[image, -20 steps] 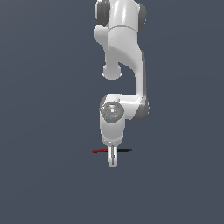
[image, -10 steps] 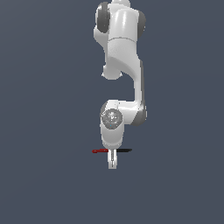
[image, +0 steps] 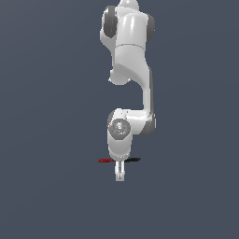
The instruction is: Pick up the object and move it to a goal position.
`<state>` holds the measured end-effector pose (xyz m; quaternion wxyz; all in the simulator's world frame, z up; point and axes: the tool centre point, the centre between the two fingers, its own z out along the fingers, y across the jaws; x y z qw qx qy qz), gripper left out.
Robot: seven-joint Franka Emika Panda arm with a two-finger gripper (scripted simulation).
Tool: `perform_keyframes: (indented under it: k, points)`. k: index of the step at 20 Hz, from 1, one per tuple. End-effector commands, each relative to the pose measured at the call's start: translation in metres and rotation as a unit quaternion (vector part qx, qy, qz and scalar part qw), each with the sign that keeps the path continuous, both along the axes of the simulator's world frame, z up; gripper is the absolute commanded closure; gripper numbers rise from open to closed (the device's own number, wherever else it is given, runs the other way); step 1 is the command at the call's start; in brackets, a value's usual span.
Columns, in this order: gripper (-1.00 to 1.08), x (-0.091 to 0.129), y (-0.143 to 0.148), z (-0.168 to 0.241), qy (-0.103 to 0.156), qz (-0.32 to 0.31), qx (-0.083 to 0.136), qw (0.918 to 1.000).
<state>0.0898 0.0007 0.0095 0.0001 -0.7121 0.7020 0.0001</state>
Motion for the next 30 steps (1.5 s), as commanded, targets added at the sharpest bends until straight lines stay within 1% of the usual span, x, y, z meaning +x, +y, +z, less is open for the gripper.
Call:
perform_keyframes:
  k: [1, 9, 14, 18, 30]
  points:
    - [1.08, 0.000, 0.000, -0.002, 0.000, 0.000, 0.000, 1.0000]
    - [1.08, 0.000, 0.001, 0.001, 0.000, 0.000, 0.000, 1.0000]
    - [1.08, -0.001, 0.019, 0.015, 0.000, 0.000, 0.000, 1.0000]
    - [1.08, -0.002, 0.048, 0.036, 0.000, 0.000, 0.000, 1.0000]
    - [1.08, -0.003, 0.162, 0.121, 0.000, 0.000, -0.001, 1.0000]
